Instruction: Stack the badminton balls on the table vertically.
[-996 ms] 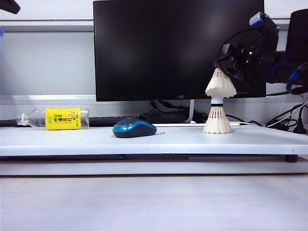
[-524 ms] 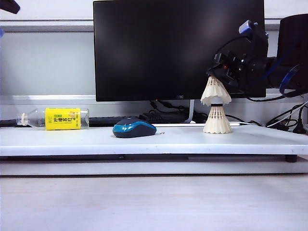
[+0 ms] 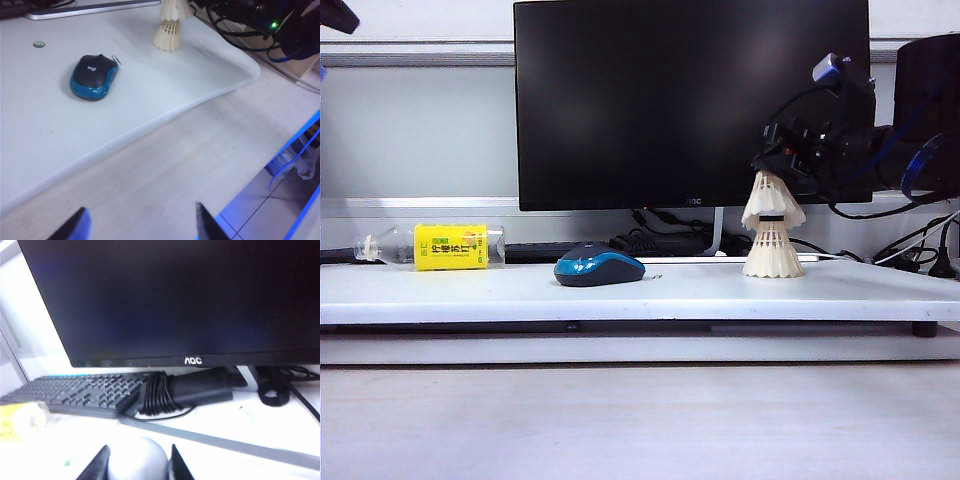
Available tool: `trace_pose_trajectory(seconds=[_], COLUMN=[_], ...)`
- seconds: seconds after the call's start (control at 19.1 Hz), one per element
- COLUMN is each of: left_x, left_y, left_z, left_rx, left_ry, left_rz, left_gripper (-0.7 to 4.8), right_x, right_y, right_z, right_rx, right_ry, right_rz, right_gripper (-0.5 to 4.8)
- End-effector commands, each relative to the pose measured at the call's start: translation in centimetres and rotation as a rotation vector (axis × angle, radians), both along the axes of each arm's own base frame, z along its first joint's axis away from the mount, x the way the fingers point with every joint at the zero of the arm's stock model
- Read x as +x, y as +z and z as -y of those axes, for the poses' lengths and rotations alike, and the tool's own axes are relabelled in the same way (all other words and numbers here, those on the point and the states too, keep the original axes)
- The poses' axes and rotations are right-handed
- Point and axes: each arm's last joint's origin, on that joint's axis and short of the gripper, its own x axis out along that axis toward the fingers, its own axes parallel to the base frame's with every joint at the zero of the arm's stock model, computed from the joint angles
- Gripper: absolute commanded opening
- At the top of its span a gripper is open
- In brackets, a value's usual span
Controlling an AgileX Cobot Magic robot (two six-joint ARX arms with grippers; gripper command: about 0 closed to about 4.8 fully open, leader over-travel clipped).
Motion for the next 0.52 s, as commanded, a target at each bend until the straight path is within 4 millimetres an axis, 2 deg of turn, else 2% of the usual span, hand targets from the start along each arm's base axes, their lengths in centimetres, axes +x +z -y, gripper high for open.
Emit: trace_pose_trajectory(seconds=[0.05,0.16,0.31,0.37,0.42,0.52], left_x=[0.0,0.0,0.0,0.0,0.0,0.1], left_y=[0.1,0.1,0.1,0.1,0.1,0.1], left_z=[0.0,0.0,0.0,0.0,0.0,0.0], left_rx=[-0.003,-0.003,-0.003,-0.003,-0.003,-0.003], left_ry=[0.001,0.001,0.001,0.001,0.001,0.002], left_rz=[0.01,0.01,0.01,0.01,0.01,0.013], left_gripper=[2.82,2.82,2.82,2.82,2.82,2.82], right_x=[0.1,0.1,0.1,0.1,0.0,-0.2], right_y=[-0.3,-0.6,-0.5,-0.2,0.1,1.2], right_z=[0.0,0.0,0.0,0.0,-0.1,0.0], right_rx=[-0.05,-0.055,-0.053,-0.05,-0.045,-0.022], right_ry=[-0.011,-0.015,-0.013,0.001,0.009,0.018], right_rz=[-0.022,-0.039,-0.031,-0.003,0.029,0.139], right_gripper=[1.44,1.73,1.82,2.24,2.41,2.47])
